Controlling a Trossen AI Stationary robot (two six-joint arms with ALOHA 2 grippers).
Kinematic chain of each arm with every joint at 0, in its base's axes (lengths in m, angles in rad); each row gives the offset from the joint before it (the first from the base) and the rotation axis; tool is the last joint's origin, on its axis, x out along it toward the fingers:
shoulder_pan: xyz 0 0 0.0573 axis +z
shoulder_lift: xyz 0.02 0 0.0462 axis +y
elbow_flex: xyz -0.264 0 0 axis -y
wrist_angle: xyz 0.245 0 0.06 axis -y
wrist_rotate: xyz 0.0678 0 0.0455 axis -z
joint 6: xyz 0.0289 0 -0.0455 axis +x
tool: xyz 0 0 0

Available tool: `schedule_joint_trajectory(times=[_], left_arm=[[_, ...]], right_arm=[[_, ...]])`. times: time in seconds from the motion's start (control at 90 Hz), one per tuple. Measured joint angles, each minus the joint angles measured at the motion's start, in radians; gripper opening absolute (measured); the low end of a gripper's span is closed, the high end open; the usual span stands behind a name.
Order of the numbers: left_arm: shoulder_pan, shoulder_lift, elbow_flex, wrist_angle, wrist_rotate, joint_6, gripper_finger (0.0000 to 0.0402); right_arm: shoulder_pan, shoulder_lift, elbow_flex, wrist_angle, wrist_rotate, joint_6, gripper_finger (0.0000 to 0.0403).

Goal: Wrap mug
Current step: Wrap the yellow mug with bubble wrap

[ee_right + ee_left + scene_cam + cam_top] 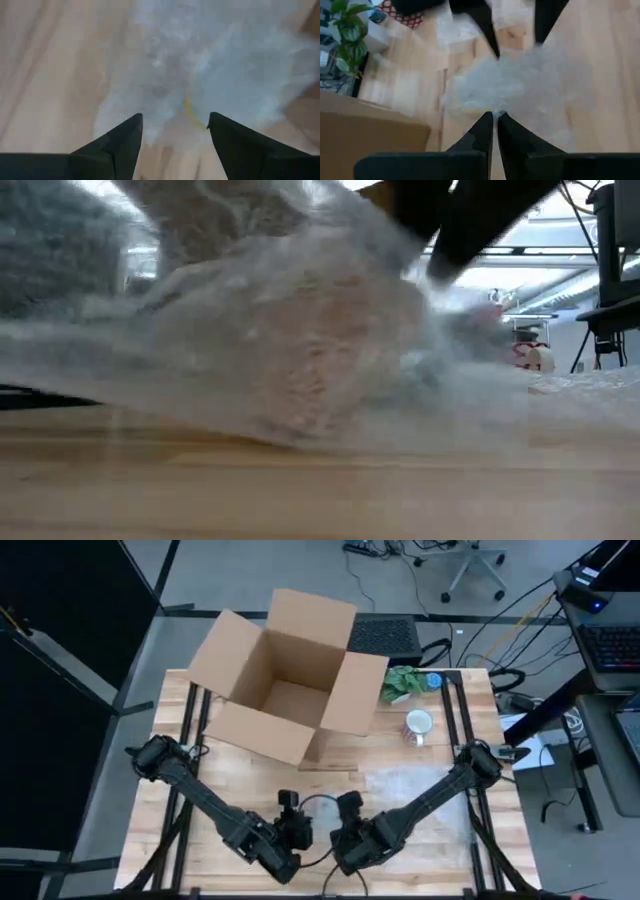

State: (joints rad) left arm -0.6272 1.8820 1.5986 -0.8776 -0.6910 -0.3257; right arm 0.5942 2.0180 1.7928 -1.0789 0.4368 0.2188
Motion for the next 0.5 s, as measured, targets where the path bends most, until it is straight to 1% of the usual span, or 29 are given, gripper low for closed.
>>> schedule_joint_trajectory(times=[0.078,0.178,0.267,0.356,0.5], left_arm=[[0.015,0.000,0.000,0.000,0.014,0.002,0.0012],[0.027,0.000,0.000,0.000,0.037,-0.001,0.0012],[0.026,0.000,0.000,-0.004,0.049,-0.008,0.0012],[0.017,0.000,0.000,-0.004,0.063,-0.008,0.0012],[0.017,0.000,0.000,-0.004,0.066,0.016,0.0012]], right_arm=[[0.011,-0.038,0.004,0.039,0.010,-0.017,0.0215],[0.002,-0.039,0.002,0.098,0.008,-0.079,0.0215],[-0.029,-0.027,0.003,0.150,-0.031,-0.100,0.0215],[-0.055,-0.007,0.002,0.139,-0.094,-0.101,0.0215],[-0.065,-0.019,0.002,0.130,-0.091,-0.095,0.0215]])
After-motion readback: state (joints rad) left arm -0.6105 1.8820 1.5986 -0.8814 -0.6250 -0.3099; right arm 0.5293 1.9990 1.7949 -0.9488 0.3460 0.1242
